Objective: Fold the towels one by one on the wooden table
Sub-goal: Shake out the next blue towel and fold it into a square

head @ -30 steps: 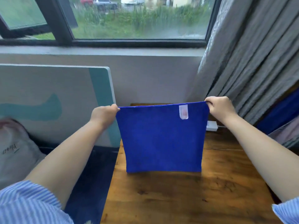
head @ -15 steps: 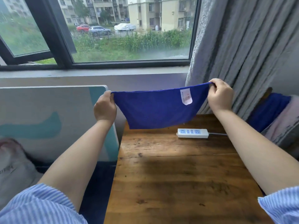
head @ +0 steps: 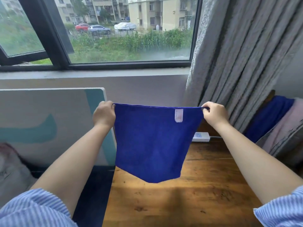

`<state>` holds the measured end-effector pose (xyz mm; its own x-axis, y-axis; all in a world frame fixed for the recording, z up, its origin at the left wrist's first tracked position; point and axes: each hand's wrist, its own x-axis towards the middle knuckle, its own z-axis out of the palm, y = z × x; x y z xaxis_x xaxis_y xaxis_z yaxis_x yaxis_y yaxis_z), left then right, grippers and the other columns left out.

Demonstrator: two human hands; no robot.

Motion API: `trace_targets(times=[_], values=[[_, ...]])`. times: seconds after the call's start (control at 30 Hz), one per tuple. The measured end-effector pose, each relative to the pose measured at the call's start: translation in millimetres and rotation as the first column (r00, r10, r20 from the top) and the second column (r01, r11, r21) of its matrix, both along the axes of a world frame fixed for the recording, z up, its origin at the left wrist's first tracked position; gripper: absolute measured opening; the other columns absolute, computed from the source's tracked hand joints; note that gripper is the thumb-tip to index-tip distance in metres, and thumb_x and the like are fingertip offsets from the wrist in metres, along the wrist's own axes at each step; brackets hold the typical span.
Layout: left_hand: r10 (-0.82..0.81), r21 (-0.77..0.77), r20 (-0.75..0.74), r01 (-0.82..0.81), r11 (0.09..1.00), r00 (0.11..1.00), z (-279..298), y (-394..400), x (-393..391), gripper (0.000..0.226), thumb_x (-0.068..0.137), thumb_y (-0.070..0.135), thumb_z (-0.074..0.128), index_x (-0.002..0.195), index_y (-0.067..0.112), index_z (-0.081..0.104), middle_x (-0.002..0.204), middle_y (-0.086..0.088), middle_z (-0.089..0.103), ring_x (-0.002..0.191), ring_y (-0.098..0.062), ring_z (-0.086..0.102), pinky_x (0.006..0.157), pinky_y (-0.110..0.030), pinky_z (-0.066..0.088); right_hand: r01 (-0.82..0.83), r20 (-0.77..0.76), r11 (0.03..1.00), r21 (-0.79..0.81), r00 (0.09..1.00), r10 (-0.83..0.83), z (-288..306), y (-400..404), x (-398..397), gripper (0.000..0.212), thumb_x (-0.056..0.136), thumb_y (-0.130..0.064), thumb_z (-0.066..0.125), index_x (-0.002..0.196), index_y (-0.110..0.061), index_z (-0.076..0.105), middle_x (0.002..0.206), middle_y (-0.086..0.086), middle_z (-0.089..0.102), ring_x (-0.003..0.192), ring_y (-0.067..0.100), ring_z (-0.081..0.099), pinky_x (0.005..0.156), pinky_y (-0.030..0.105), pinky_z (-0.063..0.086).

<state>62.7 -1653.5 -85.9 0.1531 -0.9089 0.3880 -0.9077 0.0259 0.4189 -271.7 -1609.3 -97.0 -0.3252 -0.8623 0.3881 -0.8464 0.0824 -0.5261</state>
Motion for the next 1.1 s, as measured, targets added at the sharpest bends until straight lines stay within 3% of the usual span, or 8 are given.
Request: trace_targets(times=[0.1, 0.27, 0.53, 0.7, 0.77, 0.87, 1.0, 1.1], values=[[0.047, 0.140, -0.023, -0.043, 0.989, 0.999, -6, -10, 5, 0.031, 0.098, 0.018, 0.035, 0.101, -0.003, 0.057, 0.107, -0.023, 0.058, 0.098, -0.039, 0.055, 0.079, -0.037, 0.042, -0.016, 0.007, 0.998, 0.069, 1.000, 0.015, -8, -10, 5, 0.021, 0.089, -0.008, 0.047, 0.096, -0.004, 0.067, 0.095, 0.020, 0.069, 0.091, 0.035, 0.060, 0.069, 0.030, 0.041], [0.065, 0.128, -0.388, -0.016, 0.992, 0.919, -5, -44, 3, 0.028, 0.097, 0.010, 0.034, 0.100, -0.007, 0.056, 0.106, -0.026, 0.061, 0.098, -0.037, 0.061, 0.084, -0.037, 0.048, -0.005, 0.065, 0.999, -0.039, 0.998, 0.007, 2, -46, 15, 0.023, 0.089, -0.005, 0.046, 0.100, -0.001, 0.066, 0.100, 0.021, 0.068, 0.094, 0.036, 0.060, 0.076, 0.032, 0.044], [0.001, -0.076, -0.359, -0.030, 0.997, 0.933, -13, -57, 12, 0.025, 0.096, 0.008, 0.037, 0.100, -0.008, 0.056, 0.102, -0.025, 0.064, 0.095, -0.036, 0.057, 0.078, -0.033, 0.038, -0.127, 0.013, 0.953, -0.274, 0.991, 0.136, 7, -69, 14, 0.019, 0.083, 0.005, 0.052, 0.094, 0.007, 0.067, 0.093, 0.026, 0.069, 0.086, 0.037, 0.063, 0.077, 0.029, 0.044], [-0.021, 0.143, -0.583, 0.127, 0.982, 0.812, -61, -21, 32, 0.019, 0.095, 0.005, 0.041, 0.095, -0.002, 0.058, 0.077, -0.015, 0.058, 0.063, -0.017, 0.065, 0.059, -0.018, 0.052, -0.233, 0.044, 0.964, -0.132, 0.970, 0.240, -47, -33, 12, 0.015, 0.078, 0.010, 0.057, 0.087, 0.007, 0.068, 0.085, 0.026, 0.070, 0.073, 0.029, 0.061, 0.072, 0.014, 0.041], [-0.007, 0.327, -0.625, 0.270, 0.906, 0.780, -76, -7, 41, 0.015, 0.095, 0.005, 0.041, 0.090, 0.004, 0.056, 0.069, -0.007, 0.055, 0.042, 0.002, 0.057, 0.043, -0.007, 0.043, -0.242, 0.093, 0.969, -0.039, 0.965, 0.245, -68, -18, 7, 0.014, 0.076, 0.010, 0.058, 0.084, 0.006, 0.069, 0.082, 0.022, 0.069, 0.067, 0.017, 0.055, 0.065, -0.001, 0.035], [-0.039, 0.623, -0.485, 0.376, 0.686, 0.874, -99, 14, 57, 0.020, 0.095, 0.011, 0.045, 0.081, 0.014, 0.059, 0.070, -0.001, 0.057, 0.050, 0.002, 0.057, 0.047, -0.007, 0.043, -0.288, 0.222, 0.927, 0.240, 0.946, 0.236, -99, 5, -1, 0.014, 0.077, 0.008, 0.057, 0.079, -0.002, 0.067, 0.081, 0.012, 0.064, 0.070, 0.010, 0.055, 0.065, 0.015, 0.040], [-0.134, 0.897, -0.312, 0.338, 0.284, 0.941, -126, 36, 63, 0.018, 0.094, 0.016, 0.048, 0.080, 0.018, 0.059, 0.074, 0.002, 0.058, 0.070, -0.006, 0.055, 0.060, -0.015, 0.045, -0.464, 0.469, 0.656, 0.596, 0.864, 0.185, -134, 35, -5, 0.032, 0.077, 0.011, 0.050, 0.055, -0.012, 0.053, 0.076, 0.013, 0.058, 0.078, 0.021, 0.050, 0.072, 0.032, 0.036], [-0.162, 0.955, -0.244, 0.266, 0.132, 0.956, -136, 45, 60, 0.020, 0.093, 0.016, 0.050, 0.075, 0.020, 0.058, 0.076, 0.003, 0.059, 0.073, -0.005, 0.056, 0.065, -0.017, 0.045, -0.514, 0.553, 0.452, 0.729, 0.832, 0.054, -147, 52, -2, 0.026, 0.074, 0.004, 0.051, 0.052, -0.010, 0.048, 0.062, 0.007, 0.047, 0.064, 0.018, 0.043, 0.063, 0.029, 0.034]])
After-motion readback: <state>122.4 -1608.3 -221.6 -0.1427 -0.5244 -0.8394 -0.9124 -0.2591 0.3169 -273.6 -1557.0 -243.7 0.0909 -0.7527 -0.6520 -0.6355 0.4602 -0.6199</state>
